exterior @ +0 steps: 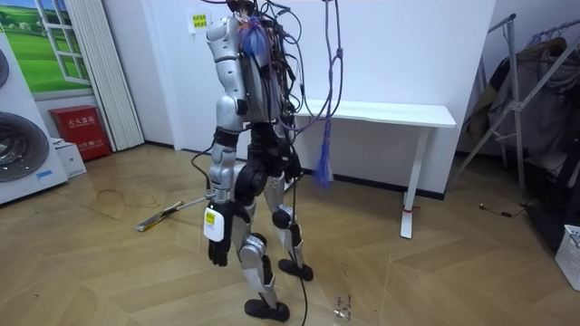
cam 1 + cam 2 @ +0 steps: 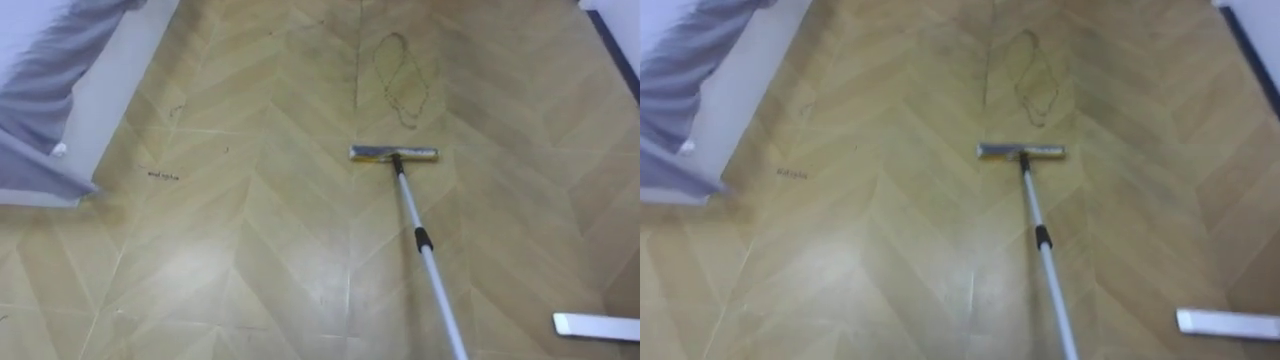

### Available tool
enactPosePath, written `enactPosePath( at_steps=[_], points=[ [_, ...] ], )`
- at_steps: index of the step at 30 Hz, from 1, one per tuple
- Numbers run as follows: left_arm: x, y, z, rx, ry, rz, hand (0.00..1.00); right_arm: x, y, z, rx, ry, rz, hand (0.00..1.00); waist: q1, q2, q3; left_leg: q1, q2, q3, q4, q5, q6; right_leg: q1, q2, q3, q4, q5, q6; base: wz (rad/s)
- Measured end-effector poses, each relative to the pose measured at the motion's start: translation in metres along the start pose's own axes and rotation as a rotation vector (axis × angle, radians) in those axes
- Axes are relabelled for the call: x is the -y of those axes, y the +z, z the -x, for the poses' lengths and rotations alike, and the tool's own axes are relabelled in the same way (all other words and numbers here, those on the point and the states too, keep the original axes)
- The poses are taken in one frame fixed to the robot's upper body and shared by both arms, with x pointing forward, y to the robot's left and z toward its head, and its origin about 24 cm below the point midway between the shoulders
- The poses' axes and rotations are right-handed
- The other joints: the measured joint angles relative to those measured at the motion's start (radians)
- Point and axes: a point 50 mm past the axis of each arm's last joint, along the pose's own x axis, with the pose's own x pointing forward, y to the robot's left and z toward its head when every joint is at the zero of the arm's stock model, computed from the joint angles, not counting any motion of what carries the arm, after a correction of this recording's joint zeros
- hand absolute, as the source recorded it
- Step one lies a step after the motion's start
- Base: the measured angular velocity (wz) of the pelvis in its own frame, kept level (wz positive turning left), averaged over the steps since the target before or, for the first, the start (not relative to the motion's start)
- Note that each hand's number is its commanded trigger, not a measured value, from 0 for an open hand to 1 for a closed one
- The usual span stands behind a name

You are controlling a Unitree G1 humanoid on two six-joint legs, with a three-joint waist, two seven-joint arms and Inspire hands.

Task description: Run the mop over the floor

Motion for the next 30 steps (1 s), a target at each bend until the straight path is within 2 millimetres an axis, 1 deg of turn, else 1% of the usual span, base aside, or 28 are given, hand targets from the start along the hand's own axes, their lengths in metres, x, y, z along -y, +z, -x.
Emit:
enactPosePath(
  at_steps=[1,4,5,6,7,8,9,10,11,12,13,14,15,16,17,18,19,20,21,22,23,24,25,26,27,28,29,30],
  points=[
    [-0.001,0.003,0.000,0.004,0.009,-0.005,0.00,0.002,0.003,0.000,0.013,-0.012,-0.005,1.00,0.001,0.007,-0.0019,-0.029,0.000,-0.002,0.012,0.002,0.003,-0.034,-0.002,0.000,0.021,-0.001,-0.002,0.00],
    [-0.001,0.002,-0.001,0.002,0.031,-0.008,0.00,0.003,0.009,0.001,0.035,-0.024,-0.010,1.00,0.002,0.006,-0.0011,-0.076,0.001,0.000,0.031,0.005,0.007,-0.099,-0.007,0.007,0.074,-0.011,-0.008,-0.04],
    [-0.002,0.004,-0.001,0.006,0.041,0.001,0.00,0.002,0.012,0.001,0.042,-0.028,-0.014,1.00,0.002,0.003,0.0009,-0.107,0.001,-0.001,0.052,0.005,0.007,-0.135,-0.010,0.013,0.107,-0.022,-0.009,0.00],
    [-0.003,0.007,-0.001,0.008,0.051,0.014,0.00,0.001,0.015,0.002,0.053,-0.033,-0.018,1.00,0.002,0.006,-0.0015,-0.150,-0.001,-0.002,0.085,0.004,0.007,-0.182,-0.016,0.017,0.154,-0.039,-0.014,0.07],
    [-0.006,0.012,-0.001,0.019,0.064,0.017,0.00,0.001,0.019,0.002,0.068,-0.037,-0.020,1.00,0.003,-0.005,0.0056,-0.192,-0.004,-0.003,0.120,0.003,0.006,-0.230,-0.024,0.022,0.204,-0.061,-0.017,0.09],
    [-0.006,0.014,-0.002,0.024,0.067,0.017,0.00,0.001,0.020,0.002,0.074,-0.040,-0.020,1.00,0.004,-0.006,0.0073,-0.216,-0.003,-0.005,0.138,0.000,0.004,-0.256,-0.025,0.023,0.233,-0.070,-0.021,0.08],
    [-0.007,0.016,-0.002,0.031,0.070,0.017,0.00,0.002,0.022,0.002,0.084,-0.050,-0.027,1.00,0.007,-0.010,0.0082,-0.263,-0.001,-0.008,0.184,-0.014,0.002,-0.312,-0.029,0.028,0.295,-0.096,-0.027,0.07],
    [-0.008,0.019,-0.002,0.034,0.068,0.026,0.00,0.004,0.022,0.003,0.085,-0.056,-0.044,1.00,0.013,-0.011,0.0091,-0.314,0.002,-0.013,0.247,-0.036,-0.003,-0.363,-0.032,0.031,0.363,-0.129,-0.035,0.08],
    [-0.008,0.021,-0.002,0.038,0.067,0.028,0.00,0.004,0.022,0.002,0.084,-0.056,-0.046,1.00,0.014,-0.008,0.0099,-0.337,0.006,-0.019,0.277,-0.049,-0.006,-0.385,-0.031,0.031,0.397,-0.146,-0.039,0.05],
    [-0.007,0.021,-0.002,0.036,0.066,0.036,0.00,0.004,0.019,0.002,0.075,-0.052,-0.061,1.00,0.026,-0.007,0.0102,-0.378,0.013,-0.025,0.343,-0.072,-0.015,-0.425,-0.031,0.032,0.468,-0.181,-0.058,0.07],
    [-0.007,0.020,-0.002,0.029,0.067,0.068,0.00,0.003,0.016,0.001,0.064,-0.048,-0.070,1.00,0.032,-0.005,0.0083,-0.412,0.015,-0.036,0.405,-0.091,-0.024,-0.459,-0.031,0.031,0.537,-0.213,-0.071,0.07],
    [-0.007,0.020,-0.002,0.026,0.069,0.075,0.00,0.003,0.015,0.001,0.061,-0.047,-0.076,1.00,0.035,-0.004,0.0063,-0.429,0.015,-0.041,0.432,-0.096,-0.030,-0.477,-0.032,0.032,0.568,-0.226,-0.078,0.14],
    [-0.007,0.020,-0.002,0.024,0.068,0.100,0.00,0.003,0.015,0.001,0.063,-0.047,-0.085,1.00,0.044,-0.004,0.0040,-0.468,0.016,-0.048,0.499,-0.097,-0.034,-0.508,-0.041,0.034,0.627,-0.252,-0.091,0.07],
    [-0.006,0.018,-0.002,0.017,0.064,0.126,0.00,0.005,0.018,0.002,0.067,-0.057,-0.089,1.00,0.058,0.002,0.0001,-0.520,0.028,-0.049,0.590,-0.084,-0.045,-0.537,-0.041,0.036,0.682,-0.276,-0.106,0.03],
    [-0.005,0.016,-0.002,0.008,0.066,0.138,0.00,0.005,0.020,0.002,0.066,-0.059,-0.089,1.00,0.062,0.000,-0.0012,-0.550,0.031,-0.052,0.645,-0.061,-0.048,-0.542,-0.041,0.037,0.709,-0.288,-0.111,-0.04],
    [-0.004,0.010,-0.002,-0.012,0.069,0.161,0.00,0.008,0.025,0.003,0.067,-0.064,-0.090,1.00,0.068,-0.004,0.0013,-0.616,0.031,-0.058,0.763,0.030,-0.042,-0.551,-0.041,0.041,0.758,-0.310,-0.120,-0.12],
    [-0.003,0.006,-0.002,-0.025,0.070,0.179,0.00,0.012,0.032,0.004,0.077,-0.071,-0.091,1.00,0.089,-0.018,0.0094,-0.677,0.032,-0.061,0.869,0.140,-0.038,-0.555,-0.039,0.054,0.793,-0.325,-0.130,-0.17],
    [-0.002,0.007,-0.002,-0.024,0.065,0.191,0.00,0.016,0.035,0.006,0.082,-0.078,-0.093,1.00,0.099,-0.017,0.0083,-0.709,0.030,-0.061,0.929,0.194,-0.040,-0.557,-0.039,0.057,0.808,-0.332,-0.138,-0.31],
    [0.001,0.004,-0.002,-0.031,0.051,0.197,0.00,0.026,0.045,0.008,0.102,-0.093,-0.109,1.00,0.118,-0.015,0.0097,-0.775,0.018,-0.047,1.069,0.252,-0.050,-0.559,-0.040,0.059,0.839,-0.344,-0.161,-0.33],
    [0.000,0.002,-0.002,-0.031,0.049,0.195,0.00,0.034,0.059,0.012,0.138,-0.096,-0.117,1.00,0.140,-0.018,0.0113,-0.840,0.008,-0.021,1.192,0.241,-0.043,-0.565,-0.039,0.066,0.866,-0.355,-0.171,-0.34],
    [-0.001,0.002,-0.002,-0.025,0.051,0.189,0.00,0.037,0.067,0.015,0.159,-0.095,-0.117,1.00,0.150,-0.022,0.0120,-0.868,0.007,0.000,1.228,0.231,-0.030,-0.572,-0.037,0.070,0.876,-0.358,-0.173,-0.28],
    [-0.003,0.005,-0.002,-0.006,0.052,0.175,0.00,0.041,0.088,0.022,0.211,-0.091,-0.120,1.00,0.161,-0.031,0.0227,-0.901,0.007,0.039,1.231,0.211,-0.010,-0.580,-0.035,0.080,0.886,-0.365,-0.165,-0.24],
    [-0.005,0.006,-0.002,0.011,0.050,0.176,0.00,0.043,0.105,0.028,0.255,-0.083,-0.123,1.00,0.170,-0.041,0.0254,-0.901,0.008,0.062,1.153,0.183,-0.012,-0.590,-0.031,0.090,0.885,-0.368,-0.160,-0.18],
    [-0.005,0.003,-0.002,0.010,0.047,0.176,0.00,0.043,0.113,0.031,0.275,-0.077,-0.124,1.00,0.170,-0.042,0.0270,-0.890,0.008,0.065,1.089,0.168,-0.014,-0.591,-0.028,0.090,0.881,-0.369,-0.156,-0.05],
    [-0.008,0.005,-0.002,0.027,0.045,0.176,0.00,0.044,0.122,0.035,0.298,-0.058,-0.143,1.00,0.168,-0.041,0.0270,-0.848,0.007,0.064,0.925,0.151,-0.021,-0.592,-0.019,0.089,0.875,-0.372,-0.149,0.14],
    [-0.011,0.005,-0.002,0.028,0.040,0.175,0.00,0.046,0.123,0.035,0.304,-0.041,-0.166,1.00,0.167,-0.039,0.0260,-0.797,-0.001,0.058,0.748,0.144,-0.015,-0.590,-0.013,0.088,0.875,-0.384,-0.135,0.18],
    [-0.011,0.005,-0.002,0.027,0.035,0.174,0.00,0.048,0.123,0.036,0.305,-0.036,-0.179,1.00,0.168,-0.036,0.0246,-0.772,-0.003,0.056,0.673,0.143,-0.014,-0.589,-0.013,0.087,0.874,-0.390,-0.134,0.13],
    [-0.011,0.004,-0.002,0.020,0.022,0.172,0.00,0.051,0.120,0.035,0.297,-0.038,-0.183,1.00,0.167,-0.028,0.0221,-0.738,-0.001,0.053,0.572,0.122,-0.006,-0.587,-0.014,0.082,0.868,-0.401,-0.135,0.12]
  ],
)
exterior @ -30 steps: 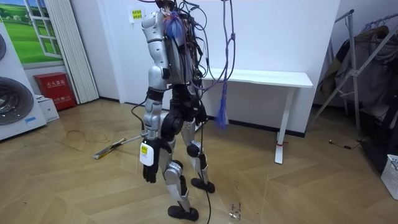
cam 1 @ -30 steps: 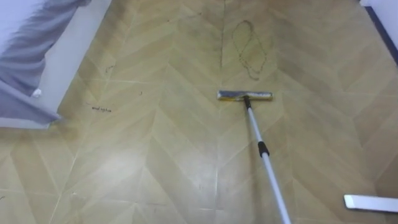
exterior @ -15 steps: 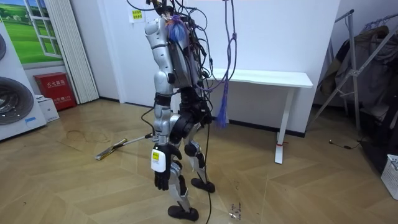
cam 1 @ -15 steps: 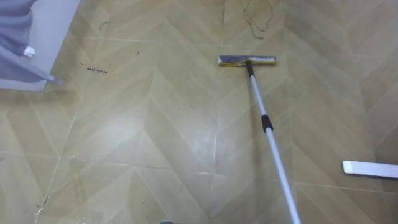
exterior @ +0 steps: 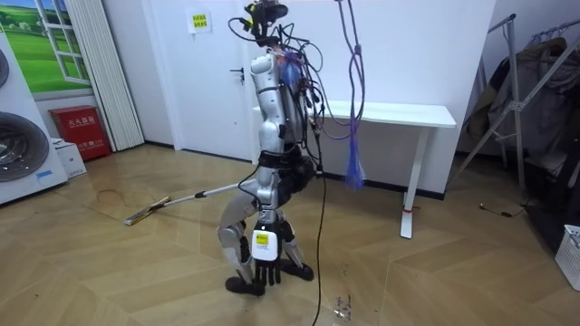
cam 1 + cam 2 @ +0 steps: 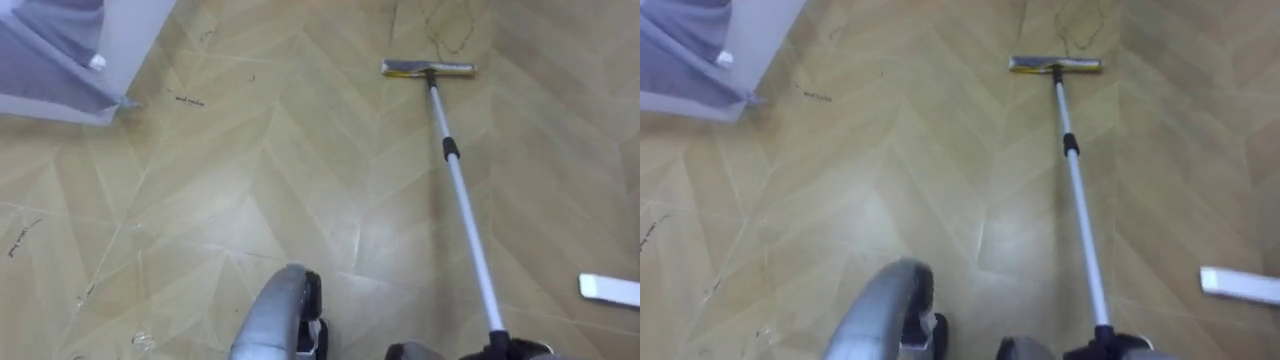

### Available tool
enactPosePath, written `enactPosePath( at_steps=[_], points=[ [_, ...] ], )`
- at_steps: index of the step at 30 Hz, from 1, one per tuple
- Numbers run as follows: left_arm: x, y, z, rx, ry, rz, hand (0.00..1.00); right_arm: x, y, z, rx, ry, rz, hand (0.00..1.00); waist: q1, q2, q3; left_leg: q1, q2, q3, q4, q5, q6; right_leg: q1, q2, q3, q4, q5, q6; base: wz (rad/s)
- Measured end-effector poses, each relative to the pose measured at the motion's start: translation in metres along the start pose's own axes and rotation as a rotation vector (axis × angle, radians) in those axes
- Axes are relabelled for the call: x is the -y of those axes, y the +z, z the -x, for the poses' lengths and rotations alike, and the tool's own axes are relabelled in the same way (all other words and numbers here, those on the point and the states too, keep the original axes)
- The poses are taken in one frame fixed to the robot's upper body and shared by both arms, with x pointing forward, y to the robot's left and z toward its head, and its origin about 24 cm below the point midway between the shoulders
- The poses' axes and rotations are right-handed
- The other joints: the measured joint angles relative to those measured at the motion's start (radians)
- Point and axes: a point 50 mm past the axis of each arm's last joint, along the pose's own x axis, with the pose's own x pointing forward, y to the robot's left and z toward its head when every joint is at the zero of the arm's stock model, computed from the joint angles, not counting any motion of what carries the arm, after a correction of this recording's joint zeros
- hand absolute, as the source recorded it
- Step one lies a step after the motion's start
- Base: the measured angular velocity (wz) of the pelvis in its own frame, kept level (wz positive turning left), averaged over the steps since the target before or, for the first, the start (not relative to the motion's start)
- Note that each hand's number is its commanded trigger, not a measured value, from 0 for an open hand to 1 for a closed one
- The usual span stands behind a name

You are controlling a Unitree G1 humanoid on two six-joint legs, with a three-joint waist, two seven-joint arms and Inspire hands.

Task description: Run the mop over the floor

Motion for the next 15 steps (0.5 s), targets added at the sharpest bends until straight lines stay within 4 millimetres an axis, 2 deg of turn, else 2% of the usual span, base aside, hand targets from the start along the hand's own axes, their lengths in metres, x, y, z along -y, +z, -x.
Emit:
enactPosePath(
  at_steps=[1,2,3,4,5,6,7,8,9,11,13,14,15],
  points=[
    [0.000,0.003,0.000,0.004,-0.012,-0.001,0.00,0.002,-0.008,-0.001,-0.007,-0.002,-0.005,1.00,-0.008,0.009,-0.0035,0.017,-0.010,0.013,-0.033,-0.062,0.038,0.011,-0.012,-0.006,-0.024,-0.007,0.010,0.14],
    [0.000,0.006,0.000,0.009,-0.018,-0.002,0.00,0.004,-0.013,-0.001,-0.014,-0.003,-0.010,1.00,-0.010,0.013,-0.0037,0.026,-0.015,0.020,-0.045,-0.070,0.050,0.026,-0.015,-0.008,-0.047,0.002,0.029,0.25],
    [0.001,0.007,0.000,0.012,-0.025,-0.001,0.00,0.008,-0.032,-0.002,-0.058,-0.003,-0.027,1.00,-0.015,0.015,-0.0078,0.053,-0.033,0.023,-0.079,-0.085,0.075,0.060,-0.031,-0.014,-0.096,0.012,0.049,0.24],
    [0.001,0.008,0.000,0.015,-0.025,0.001,0.00,0.014,-0.048,-0.001,-0.099,-0.012,-0.031,1.00,-0.025,0.020,-0.0104,0.073,-0.058,0.024,-0.089,-0.113,0.106,0.074,-0.044,-0.004,-0.091,0.032,0.061,0.30],
    [0.001,0.010,0.000,0.021,-0.024,-0.001,0.00,0.019,-0.055,0.000,-0.122,-0.025,-0.027,1.00,-0.036,0.024,-0.0112,0.079,-0.074,0.024,-0.087,-0.126,0.117,0.062,-0.051,0.001,-0.053,0.057,0.067,0.45],
    [0.002,0.014,0.000,0.035,-0.023,0.000,0.00,0.029,-0.074,0.002,-0.174,-0.052,-0.023,1.00,-0.055,0.043,-0.0126,0.092,-0.093,0.025,-0.068,-0.154,0.135,0.019,-0.066,0.027,0.046,0.133,0.090,0.34],
    [0.003,0.019,0.000,0.060,-0.023,0.003,0.00,0.036,-0.095,0.005,-0.225,-0.078,-0.022,1.00,-0.050,0.066,-0.0209,0.102,-0.096,0.016,-0.043,-0.198,0.146,-0.028,-0.048,0.070,0.138,0.229,0.101,0.18],
    [0.002,0.021,0.001,0.070,-0.018,0.004,0.00,0.036,-0.102,0.006,-0.242,-0.084,-0.022,1.00,-0.051,0.073,-0.0192,0.111,-0.096,0.012,-0.038,-0.218,0.148,-0.048,-0.035,0.088,0.167,0.258,0.108,-0.21],
    [0.000,0.022,0.001,0.084,0.004,0.001,0.00,0.032,-0.113,0.006,-0.267,-0.082,-0.012,1.00,-0.058,0.081,-0.0223,0.129,-0.096,0.012,-0.041,-0.241,0.150,-0.105,-0.020,0.112,0.189,0.261,0.110,-0.16],
    [0.000,0.027,0.002,0.108,0.024,-0.003,0.00,0.024,-0.127,0.008,-0.299,-0.080,-0.010,1.00,-0.073,0.096,-0.0256,0.155,-0.095,0.011,-0.059,-0.260,0.159,-0.191,-0.002,0.119,0.136,0.257,0.116,-0.04],
    [0.003,0.028,0.002,0.113,0.024,-0.001,0.00,0.010,-0.140,0.009,-0.328,-0.073,-0.015,1.00,-0.088,0.093,-0.0255,0.204,-0.096,0.012,-0.094,-0.284,0.154,-0.253,0.008,0.114,-0.088,0.265,0.113,-0.08],
    [0.003,0.027,0.002,0.111,0.023,0.000,0.00,0.007,-0.143,0.009,-0.335,-0.069,-0.014,1.00,-0.089,0.090,-0.0243,0.219,-0.095,0.011,-0.100,-0.293,0.152,-0.258,0.008,0.108,-0.148,0.274,0.107,-0.11],
    [0.004,0.024,0.002,0.101,0.023,0.000,0.00,0.001,-0.148,0.009,-0.348,-0.056,-0.014,1.00,-0.088,0.083,-0.0242,0.249,-0.094,0.009,-0.106,-0.316,0.143,-0.262,0.008,0.100,-0.258,0.315,0.091,0.00]
  ],
)
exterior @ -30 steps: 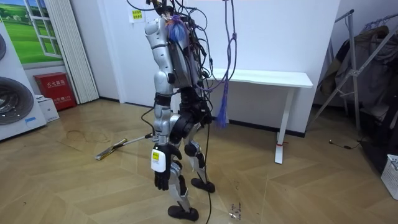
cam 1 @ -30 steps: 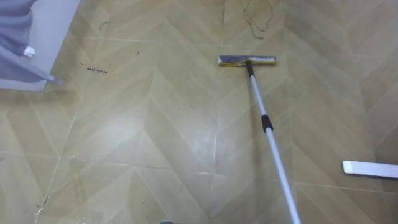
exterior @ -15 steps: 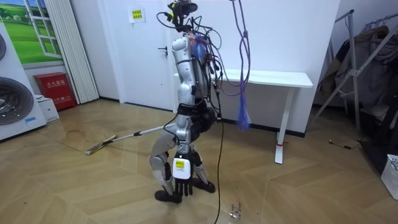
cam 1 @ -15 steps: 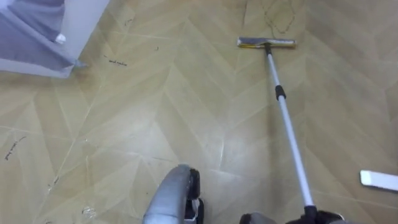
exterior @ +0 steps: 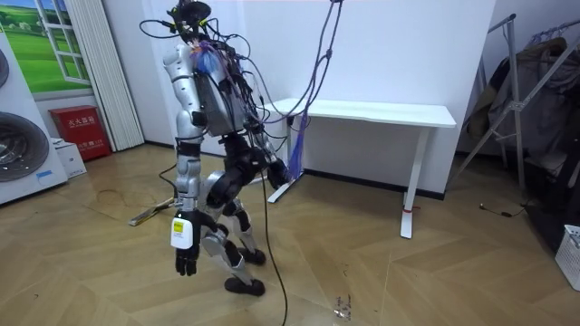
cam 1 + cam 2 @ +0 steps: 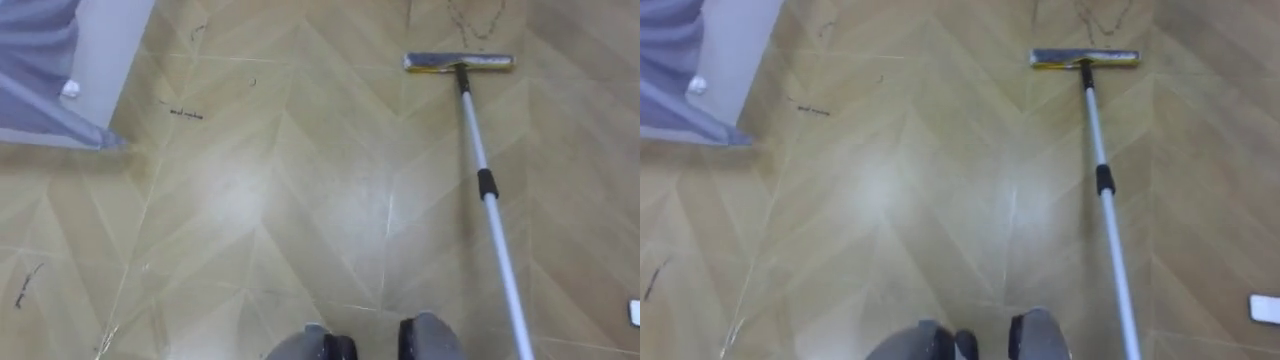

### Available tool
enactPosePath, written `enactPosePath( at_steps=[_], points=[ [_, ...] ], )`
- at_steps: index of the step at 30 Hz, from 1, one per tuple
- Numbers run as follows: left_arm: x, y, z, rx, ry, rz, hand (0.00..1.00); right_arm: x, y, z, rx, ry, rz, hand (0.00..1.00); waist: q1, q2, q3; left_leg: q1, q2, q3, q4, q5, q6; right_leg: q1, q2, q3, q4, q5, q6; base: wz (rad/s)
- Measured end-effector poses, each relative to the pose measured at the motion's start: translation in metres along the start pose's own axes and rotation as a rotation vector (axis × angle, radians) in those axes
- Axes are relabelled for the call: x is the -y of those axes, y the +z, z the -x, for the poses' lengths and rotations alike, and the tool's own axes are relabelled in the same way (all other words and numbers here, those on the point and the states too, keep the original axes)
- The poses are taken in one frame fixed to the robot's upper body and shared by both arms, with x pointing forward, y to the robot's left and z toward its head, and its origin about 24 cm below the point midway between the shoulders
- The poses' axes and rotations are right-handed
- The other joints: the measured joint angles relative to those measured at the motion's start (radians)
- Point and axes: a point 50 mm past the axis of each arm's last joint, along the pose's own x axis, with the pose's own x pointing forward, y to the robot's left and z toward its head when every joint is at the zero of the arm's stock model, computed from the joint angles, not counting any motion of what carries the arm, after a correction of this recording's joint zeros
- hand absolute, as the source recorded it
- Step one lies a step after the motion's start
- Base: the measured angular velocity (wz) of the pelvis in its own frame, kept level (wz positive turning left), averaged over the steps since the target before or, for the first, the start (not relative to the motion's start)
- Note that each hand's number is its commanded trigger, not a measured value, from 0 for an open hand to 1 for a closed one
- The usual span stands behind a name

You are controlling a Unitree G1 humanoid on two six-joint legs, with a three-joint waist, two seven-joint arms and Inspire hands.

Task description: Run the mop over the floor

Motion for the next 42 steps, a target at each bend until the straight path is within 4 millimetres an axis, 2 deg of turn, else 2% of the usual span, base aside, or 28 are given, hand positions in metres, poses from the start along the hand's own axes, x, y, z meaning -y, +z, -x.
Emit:
enactPosePath(
  at_steps=[1,2,3,4,5,7,8,9,10,12,14,15,16,17,18,19,20,22,25,28,31,32,33,35,36,38,40,42],
  points=[
    [0.001,-0.004,0.000,-0.015,-0.001,-0.002,0.00,-0.002,-0.004,-0.001,-0.011,0.005,0.000,1.00,0.000,-0.003,0.0004,0.033,0.002,-0.007,0.003,-0.030,-0.009,0.007,0.000,-0.013,-0.050,0.048,-0.010,0.00],
    [0.002,-0.006,0.001,-0.023,-0.002,-0.001,0.00,-0.002,-0.006,-0.001,-0.015,0.003,-0.001,1.00,-0.001,-0.004,0.0003,0.046,0.005,-0.013,0.010,-0.045,-0.015,0.023,0.001,-0.021,-0.049,0.055,-0.016,0.04],
    [0.002,-0.009,0.001,-0.035,0.000,0.000,0.00,-0.002,-0.001,0.000,-0.009,-0.003,-0.008,1.00,0.003,-0.007,0.0015,0.067,0.009,-0.025,0.030,-0.070,-0.034,0.050,0.000,-0.035,-0.033,0.058,-0.021,0.05],
    [0.001,-0.010,0.001,-0.043,0.010,0.007,0.00,-0.002,0.009,0.001,0.006,-0.009,-0.008,1.00,0.006,-0.008,0.0021,0.068,0.022,-0.024,0.083,-0.079,-0.051,0.064,-0.002,-0.052,0.001,0.036,-0.049,0.06],
    [0.000,-0.011,0.001,-0.046,0.014,0.013,0.00,-0.001,0.016,0.002,0.016,-0.012,-0.009,1.00,0.008,-0.010,0.0035,0.063,0.031,-0.021,0.123,-0.077,-0.054,0.071,0.001,-0.056,0.020,0.016,-0.056,0.00],
    [0.001,-0.011,0.001,-0.055,0.016,0.041,0.00,0.007,0.040,0.008,0.052,-0.033,-0.022,1.00,0.033,-0.016,0.0073,0.046,0.069,0.004,0.260,-0.057,-0.089,0.090,0.020,-0.055,0.079,-0.043,-0.069,-0.16],
    [0.001,-0.012,0.001,-0.059,0.021,0.068,0.00,0.014,0.063,0.013,0.101,-0.051,-0.027,1.00,0.044,-0.023,0.0118,0.027,0.082,0.005,0.346,-0.024,-0.125,0.104,0.025,-0.050,0.116,-0.084,-0.075,-0.18],
    [-0.001,-0.010,0.001,-0.051,0.025,0.080,0.00,0.021,0.087,0.021,0.159,-0.067,-0.031,1.00,0.060,-0.036,0.0166,-0.006,0.094,0.008,0.434,0.031,-0.139,0.110,0.038,-0.040,0.144,-0.117,-0.078,-0.15],
    [-0.004,-0.007,0.002,-0.028,0.032,0.081,0.00,0.026,0.112,0.031,0.226,-0.077,-0.045,1.00,0.071,-0.044,0.0213,-0.053,0.096,-0.001,0.484,0.053,-0.151,0.111,0.050,-0.027,0.164,-0.142,-0.079,-0.06],
    [-0.008,0.000,0.002,0.004,0.041,0.081,0.00,0.031,0.140,0.043,0.312,-0.076,-0.072,1.00,0.094,-0.057,0.0256,-0.147,0.106,0.004,0.436,0.038,-0.128,0.113,0.052,-0.026,0.171,-0.156,-0.076,-0.08],
    [-0.009,-0.002,0.002,0.004,0.046,0.076,0.00,0.027,0.159,0.052,0.393,-0.047,-0.102,1.00,0.121,-0.070,0.0273,-0.215,0.105,0.000,0.273,0.042,-0.134,0.142,0.052,-0.025,0.155,-0.172,-0.078,-0.15],
    [-0.008,-0.009,0.003,-0.009,0.040,0.072,0.00,0.024,0.160,0.052,0.409,-0.015,-0.119,1.00,0.120,-0.070,0.0267,-0.228,0.101,0.001,0.124,0.065,-0.136,0.184,0.051,-0.027,0.139,-0.192,-0.068,0.00],
    [-0.007,-0.016,0.004,-0.024,0.033,0.073,0.00,0.021,0.152,0.048,0.389,0.012,-0.137,1.00,0.114,-0.074,0.0237,-0.228,0.095,0.004,0.057,0.154,-0.101,0.234,0.037,-0.029,0.119,-0.218,-0.054,0.18],
    [-0.006,-0.019,0.004,-0.028,0.028,0.073,0.00,0.021,0.144,0.044,0.370,0.020,-0.145,1.00,0.106,-0.071,0.0158,-0.221,0.084,0.003,0.037,0.178,-0.090,0.259,0.028,-0.032,0.108,-0.229,-0.043,0.43],
    [-0.005,-0.020,0.004,-0.028,0.014,0.071,0.00,0.022,0.128,0.036,0.330,0.026,-0.158,1.00,0.088,-0.070,0.0112,-0.186,0.067,0.011,0.030,0.174,-0.049,0.303,0.010,-0.040,0.090,-0.248,-0.020,0.52],
    [-0.005,-0.017,0.004,-0.020,0.007,0.058,0.00,0.024,0.110,0.029,0.286,0.021,-0.154,1.00,0.082,-0.070,0.0113,-0.163,0.062,0.028,0.034,0.152,-0.017,0.323,-0.002,-0.035,0.092,-0.246,-0.013,0.47],
    [-0.004,-0.016,0.004,-0.014,0.004,0.046,0.00,0.026,0.101,0.025,0.261,0.016,-0.153,1.00,0.081,-0.071,0.0105,-0.153,0.053,0.031,0.035,0.140,-0.010,0.324,-0.010,-0.035,0.105,-0.240,-0.002,0.26],
    [0.001,-0.010,0.004,0.014,-0.007,0.040,0.00,0.035,0.062,0.014,0.157,-0.024,-0.125,1.00,0.071,-0.062,0.0070,-0.106,0.018,0.047,0.036,0.091,0.017,0.318,-0.039,-0.019,0.199,-0.180,0.043,0.15],
    [0.006,-0.006,0.004,0.033,-0.017,0.042,0.00,0.036,0.016,0.005,0.040,-0.047,-0.117,1.00,0.044,-0.025,-0.0097,-0.066,-0.008,0.024,0.028,0.045,0.034,0.266,-0.030,0.017,0.308,-0.094,0.046,0.13],
    [0.007,0.000,0.005,0.057,-0.006,0.048,0.00,0.028,0.001,0.002,0.006,-0.048,-0.113,1.00,-0.006,0.003,0.0000,-0.034,-0.018,0.014,-0.020,0.042,0.038,0.133,-0.011,0.028,0.271,-0.096,0.047,0.06],
    [0.008,-0.004,0.005,0.037,-0.005,0.042,0.00,0.014,-0.010,0.000,-0.024,-0.026,-0.099,1.00,-0.023,0.000,0.0032,0.029,-0.018,0.014,-0.067,0.034,0.029,0.079,0.003,0.019,0.014,-0.066,0.027,-0.04],
    [0.008,-0.005,0.005,0.031,-0.006,0.041,0.00,0.013,-0.010,0.000,-0.026,-0.023,-0.094,1.00,-0.024,-0.001,0.0037,0.039,-0.018,0.013,-0.070,0.028,0.025,0.069,0.005,0.015,-0.028,-0.046,0.021,0.00],
    [0.009,-0.006,0.005,0.019,-0.008,0.043,0.00,0.012,-0.010,0.000,-0.032,-0.023,-0.085,1.00,-0.026,-0.005,0.0060,0.056,-0.017,0.004,-0.067,0.014,0.016,0.062,0.013,0.002,-0.069,0.008,0.006,0.06],
    [0.010,-0.008,0.005,0.002,-0.009,0.046,0.00,0.012,-0.005,0.000,-0.037,-0.028,-0.084,1.00,-0.023,0.004,0.0002,0.074,-0.012,-0.023,-0.044,-0.016,-0.006,0.095,0.022,-0.018,-0.074,0.029,-0.013,0.14],
    [0.008,-0.010,0.005,-0.008,-0.005,0.045,0.00,0.013,0.003,0.001,-0.027,-0.031,-0.074,1.00,-0.020,-0.006,0.0056,0.087,-0.006,-0.029,-0.021,-0.032,-0.017,0.114,0.018,-0.040,-0.061,0.034,-0.025,0.07],
    [0.004,-0.012,0.004,-0.018,0.004,0.046,0.00,0.018,0.025,0.005,0.004,-0.040,-0.061,1.00,-0.005,-0.012,0.0094,0.071,0.019,-0.020,0.088,-0.043,-0.044,0.126,0.017,-0.051,-0.008,0.004,-0.054,-0.03],
    [0.002,-0.011,0.004,-0.019,0.003,0.080,0.00,0.035,0.064,0.016,0.089,-0.073,-0.051,1.00,0.031,-0.026,0.0149,0.004,0.051,-0.017,0.288,-0.004,-0.111,0.125,0.031,-0.050,0.068,-0.058,-0.060,-0.13],
    [0.000,-0.011,0.004,-0.021,0.006,0.087,0.00,0.045,0.104,0.030,0.190,-0.099,-0.030,1.00,0.068,-0.034,0.0190,-0.044,0.075,-0.017,0.397,0.041,-0.134,0.123,0.053,-0.043,0.102,-0.086,-0.072,-0.23]
  ],
)
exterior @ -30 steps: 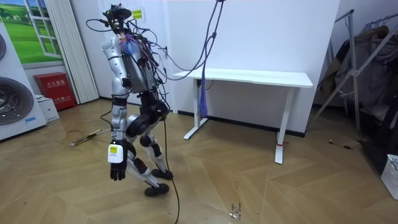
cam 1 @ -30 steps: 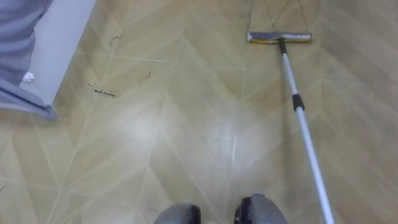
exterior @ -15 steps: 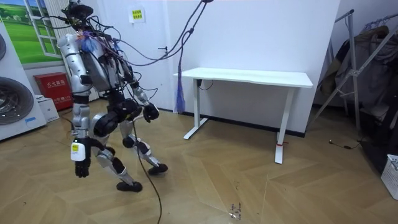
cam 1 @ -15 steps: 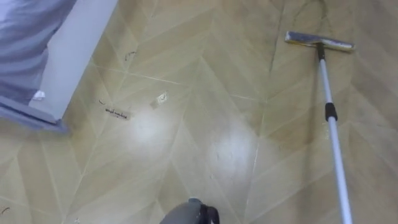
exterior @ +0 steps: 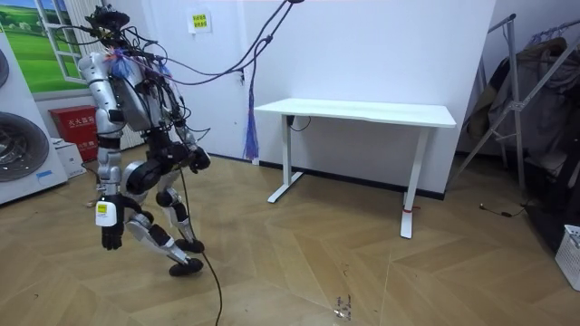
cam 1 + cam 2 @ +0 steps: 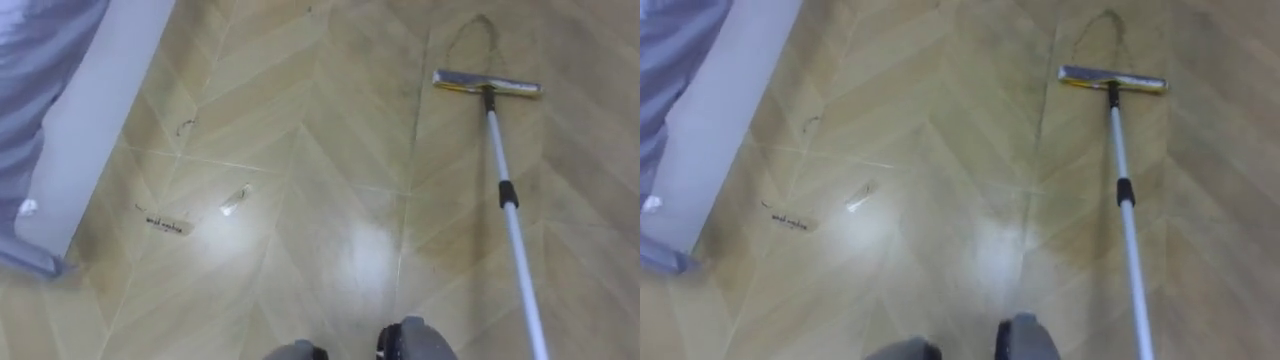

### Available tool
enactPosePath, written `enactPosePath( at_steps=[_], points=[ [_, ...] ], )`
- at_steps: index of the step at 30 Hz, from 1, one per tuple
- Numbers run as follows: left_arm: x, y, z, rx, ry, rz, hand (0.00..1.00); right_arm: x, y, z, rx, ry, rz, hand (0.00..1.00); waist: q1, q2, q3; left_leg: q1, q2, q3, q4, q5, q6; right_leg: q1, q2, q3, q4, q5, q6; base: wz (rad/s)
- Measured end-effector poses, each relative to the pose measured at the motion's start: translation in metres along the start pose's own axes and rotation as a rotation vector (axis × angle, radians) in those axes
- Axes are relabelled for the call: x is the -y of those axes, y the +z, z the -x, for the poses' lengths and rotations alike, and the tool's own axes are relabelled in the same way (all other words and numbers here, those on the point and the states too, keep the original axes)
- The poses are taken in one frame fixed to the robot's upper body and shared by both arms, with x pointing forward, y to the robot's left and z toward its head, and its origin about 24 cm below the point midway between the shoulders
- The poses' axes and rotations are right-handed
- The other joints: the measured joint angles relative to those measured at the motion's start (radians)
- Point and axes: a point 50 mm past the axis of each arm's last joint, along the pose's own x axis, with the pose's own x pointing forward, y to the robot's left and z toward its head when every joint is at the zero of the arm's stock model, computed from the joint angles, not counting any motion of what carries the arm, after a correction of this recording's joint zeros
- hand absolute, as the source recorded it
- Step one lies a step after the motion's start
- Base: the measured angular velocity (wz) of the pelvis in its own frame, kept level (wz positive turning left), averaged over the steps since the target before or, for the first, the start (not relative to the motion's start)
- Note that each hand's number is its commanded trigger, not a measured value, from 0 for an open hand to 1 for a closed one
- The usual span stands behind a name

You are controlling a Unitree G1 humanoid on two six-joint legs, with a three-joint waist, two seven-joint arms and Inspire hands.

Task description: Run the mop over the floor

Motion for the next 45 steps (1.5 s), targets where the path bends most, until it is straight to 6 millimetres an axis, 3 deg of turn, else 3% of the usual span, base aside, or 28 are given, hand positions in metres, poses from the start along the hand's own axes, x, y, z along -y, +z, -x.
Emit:
enactPosePath(
  at_steps=[2,4,5,6,7,8,9,11,13,15,17,20,22,25,26,27,29,31,32,34,36,37,38,39,40,41,43,45],
  points=[
    [-0.004,0.001,0.000,0.006,0.011,-0.004,0.00,0.003,0.041,0.009,0.104,-0.002,0.001,1.00,0.020,-0.022,0.0063,-0.048,-0.003,-0.009,0.029,0.017,-0.002,-0.001,0.003,0.014,0.022,-0.018,-0.009,0.08],
    [-0.009,0.003,0.000,0.025,0.019,-0.008,0.00,0.002,0.071,0.018,0.188,0.023,-0.042,1.00,0.052,-0.049,0.0154,-0.132,-0.001,-0.013,-0.149,0.006,0.004,0.015,0.001,0.015,0.020,-0.037,-0.002,0.15],
    [-0.009,0.000,0.001,0.021,0.018,-0.009,0.00,0.001,0.074,0.020,0.201,0.033,-0.050,1.00,0.065,-0.051,0.0145,-0.144,0.000,-0.017,-0.209,0.012,0.002,0.027,0.001,0.015,0.015,-0.043,0.001,-0.04],
    [-0.008,-0.004,0.001,0.013,0.008,-0.017,0.00,-0.002,0.074,0.019,0.204,0.052,-0.057,1.00,0.072,-0.058,0.0142,-0.159,0.006,-0.018,-0.319,0.059,0.008,0.063,-0.005,0.012,0.003,-0.062,0.011,0.18],
    [-0.008,-0.011,0.002,-0.007,-0.005,-0.018,0.00,-0.004,0.064,0.016,0.183,0.072,-0.056,1.00,0.071,-0.052,0.0089,-0.151,0.005,-0.013,-0.367,0.108,0.027,0.114,-0.013,0.004,-0.019,-0.082,0.029,0.30],
    [-0.007,-0.013,0.002,-0.013,-0.014,-0.019,0.00,-0.003,0.056,0.013,0.161,0.075,-0.054,1.00,0.071,-0.049,0.0052,-0.137,0.007,-0.009,-0.373,0.117,0.034,0.141,-0.019,-0.005,-0.032,-0.092,0.037,0.44],
    [-0.007,-0.012,0.002,-0.011,-0.028,-0.028,0.00,-0.002,0.035,0.007,0.112,0.077,-0.046,1.00,0.069,-0.047,0.0008,-0.102,0.010,0.013,-0.375,0.111,0.061,0.184,-0.038,-0.020,-0.049,-0.106,0.063,0.44],
    [-0.002,-0.006,0.002,0.007,-0.044,-0.046,0.00,0.006,0.001,0.000,0.021,0.057,-0.025,1.00,0.066,-0.046,0.0001,-0.059,-0.009,0.044,-0.369,0.088,0.108,0.212,-0.073,-0.010,-0.015,-0.117,0.076,0.35],
    [-0.001,0.005,0.000,0.037,-0.052,-0.046,0.00,0.013,-0.043,-0.005,-0.092,0.023,0.014,1.00,0.043,-0.032,-0.0084,-0.027,-0.047,0.053,-0.346,0.039,0.153,0.176,-0.097,0.030,0.137,-0.051,0.115,0.30],
    [0.001,0.014,0.000,0.067,-0.044,-0.059,0.00,0.011,-0.067,-0.006,-0.146,0.014,0.025,1.00,0.026,-0.008,-0.0178,-0.001,-0.059,0.046,-0.344,0.006,0.163,0.128,-0.100,0.043,0.224,0.019,0.120,-0.01],
    [0.004,0.018,0.001,0.087,-0.038,-0.070,0.00,0.006,-0.079,-0.007,-0.170,0.011,0.029,1.00,0.001,0.016,-0.0184,0.026,-0.063,0.042,-0.364,-0.012,0.168,0.065,-0.088,0.053,0.230,0.017,0.122,-0.11],
    [0.003,0.020,0.001,0.098,-0.027,-0.077,0.00,-0.013,-0.102,-0.006,-0.214,0.036,0.025,1.00,-0.043,0.024,-0.0229,0.074,-0.076,0.040,-0.421,-0.018,0.165,-0.024,-0.065,0.051,0.048,0.024,0.111,0.02],
    [0.004,0.018,0.001,0.081,-0.019,-0.077,0.00,-0.022,-0.116,-0.005,-0.246,0.058,0.013,1.00,-0.055,0.022,-0.0237,0.116,-0.075,0.039,-0.448,-0.037,0.151,-0.057,-0.047,0.045,-0.139,0.076,0.077,-0.06],
    [0.003,0.003,0.002,0.025,-0.014,-0.077,0.00,-0.028,-0.129,-0.003,-0.289,0.074,0.013,1.00,-0.059,0.015,-0.0220,0.176,-0.064,0.004,-0.408,-0.102,0.108,0.002,-0.037,0.009,-0.157,0.126,0.048,0.06],
    [0.003,0.001,0.002,0.018,-0.013,-0.076,0.00,-0.029,-0.129,-0.003,-0.289,0.074,0.014,1.00,-0.059,0.019,-0.0229,0.176,-0.056,0.000,-0.380,-0.113,0.091,0.013,-0.037,-0.004,-0.144,0.124,0.041,0.08],
    [0.001,-0.001,0.002,0.006,-0.009,-0.077,0.00,-0.028,-0.124,-0.004,-0.279,0.073,0.016,1.00,-0.058,0.014,-0.0180,0.166,-0.037,0.005,-0.307,-0.119,0.080,0.023,-0.035,-0.014,-0.104,0.094,0.015,0.05],
    [0.001,-0.005,0.001,-0.011,-0.013,-0.051,0.00,-0.024,-0.105,-0.006,-0.244,0.062,0.016,1.00,-0.055,0.008,-0.0145,0.147,-0.017,0.019,-0.195,-0.113,0.069,0.029,-0.032,-0.016,-0.041,0.037,0.002,-0.02],
    [0.003,-0.005,0.002,-0.017,-0.021,-0.012,0.00,-0.011,-0.065,-0.006,-0.170,0.030,0.006,1.00,-0.030,0.001,-0.0099,0.107,0.015,0.025,-0.057,-0.068,0.003,0.041,-0.010,-0.007,0.000,-0.004,-0.012,-0.19],
    [0.002,-0.006,0.002,-0.018,-0.017,-0.007,0.00,-0.009,-0.052,-0.006,-0.139,0.026,-0.001,1.00,-0.021,-0.001,-0.0093,0.094,0.016,0.022,-0.041,-0.061,-0.004,0.042,-0.007,-0.001,0.003,-0.011,-0.015,-0.23],
    [-0.005,0.004,0.003,0.038,0.009,-0.003,0.00,-0.006,0.000,0.000,-0.005,0.025,-0.030,1.00,-0.004,-0.030,0.0052,-0.007,0.016,0.013,-0.140,-0.070,0.000,0.042,-0.002,0.022,-0.001,-0.024,-0.003,-0.02],
    [-0.010,0.002,0.004,0.059,0.018,0.001,0.00,-0.008,0.027,0.005,0.068,0.041,-0.063,1.00,0.018,-0.054,0.0059,-0.088,0.018,0.014,-0.291,-0.046,-0.015,0.050,-0.001,0.037,-0.012,-0.032,0.006,-0.10],
    [-0.011,-0.004,0.005,0.046,0.017,-0.002,0.00,-0.010,0.040,0.008,0.114,0.057,-0.076,1.00,0.022,-0.056,0.0050,-0.118,0.013,0.013,-0.347,0.032,0.009,0.080,-0.005,0.038,-0.022,-0.043,0.023,-0.09],
    [-0.011,-0.004,0.005,0.046,0.014,-0.004,0.00,-0.011,0.043,0.009,0.130,0.069,-0.087,1.00,0.021,-0.057,0.0034,-0.117,0.011,0.006,-0.374,0.067,0.019,0.098,-0.011,0.039,-0.029,-0.049,0.030,0.13],
    [-0.010,-0.007,0.005,0.039,0.002,-0.006,0.00,-0.012,0.043,0.009,0.131,0.095,-0.116,1.00,0.020,-0.055,-0.0052,-0.101,-0.010,0.001,-0.402,0.110,0.039,0.129,-0.027,0.037,-0.034,-0.069,0.047,0.31],
    [-0.010,-0.009,0.005,0.035,-0.010,-0.013,0.00,-0.011,0.038,0.008,0.120,0.109,-0.142,1.00,0.014,-0.050,-0.0075,-0.074,-0.017,0.014,-0.403,0.123,0.066,0.159,-0.046,0.024,-0.037,-0.088,0.064,0.40],
    [-0.010,-0.008,0.005,0.036,-0.016,-0.015,0.00,-0.010,0.032,0.006,0.108,0.111,-0.150,1.00,0.013,-0.050,-0.0073,-0.063,-0.020,0.024,-0.403,0.129,0.084,0.172,-0.058,0.019,-0.037,-0.097,0.072,0.39],
    [-0.006,0.000,0.004,0.055,-0.042,-0.026,0.00,-0.009,0.010,0.001,0.057,0.114,-0.152,1.00,0.013,-0.059,-0.0087,-0.031,-0.050,0.046,-0.396,0.094,0.131,0.183,-0.092,0.024,0.008,-0.098,0.094,0.19],
    [-0.003,0.006,0.004,0.074,-0.051,-0.028,0.00,-0.006,-0.011,-0.002,0.010,0.105,-0.149,1.00,0.007,-0.047,-0.0088,-0.010,-0.063,0.050,-0.384,0.059,0.148,0.174,-0.107,0.030,0.069,-0.064,0.121,0.04]
  ],
)
